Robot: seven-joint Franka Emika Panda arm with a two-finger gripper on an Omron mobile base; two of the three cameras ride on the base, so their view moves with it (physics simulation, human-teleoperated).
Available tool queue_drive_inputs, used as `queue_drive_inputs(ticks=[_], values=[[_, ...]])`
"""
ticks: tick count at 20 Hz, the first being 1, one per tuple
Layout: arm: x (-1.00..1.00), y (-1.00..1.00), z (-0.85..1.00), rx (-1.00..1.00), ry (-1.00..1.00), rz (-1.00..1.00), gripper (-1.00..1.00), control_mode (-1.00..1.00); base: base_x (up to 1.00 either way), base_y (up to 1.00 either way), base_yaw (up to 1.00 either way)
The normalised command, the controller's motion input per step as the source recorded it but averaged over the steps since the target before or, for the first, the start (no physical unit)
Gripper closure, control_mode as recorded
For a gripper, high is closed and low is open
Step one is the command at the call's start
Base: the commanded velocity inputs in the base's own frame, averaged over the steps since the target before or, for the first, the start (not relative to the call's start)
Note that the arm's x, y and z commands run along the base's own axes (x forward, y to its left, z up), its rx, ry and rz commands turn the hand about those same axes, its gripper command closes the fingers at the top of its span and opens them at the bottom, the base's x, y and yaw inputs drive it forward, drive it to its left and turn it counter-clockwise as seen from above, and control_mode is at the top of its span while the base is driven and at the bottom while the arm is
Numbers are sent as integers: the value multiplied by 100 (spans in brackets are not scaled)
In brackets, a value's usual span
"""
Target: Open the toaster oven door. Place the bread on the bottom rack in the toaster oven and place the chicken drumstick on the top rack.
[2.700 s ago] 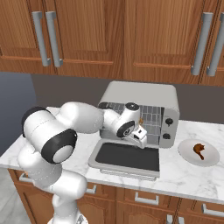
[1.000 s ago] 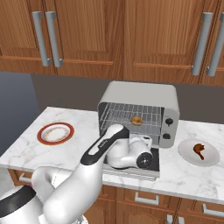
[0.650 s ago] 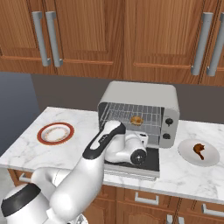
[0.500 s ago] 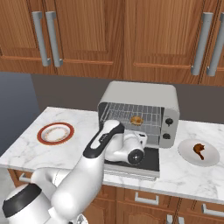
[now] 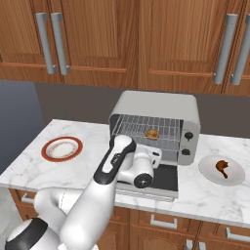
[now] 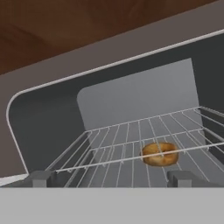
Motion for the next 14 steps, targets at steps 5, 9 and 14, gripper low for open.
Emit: queue_drive_inputs(ticks=[5, 9, 14], values=[[0, 1, 7, 0, -5, -6, -100, -100, 0, 0, 0], [0, 1, 4, 1, 0, -3, -100, -100, 0, 0, 0], [7, 2, 4, 4, 0, 0, -100, -100, 0, 0, 0]])
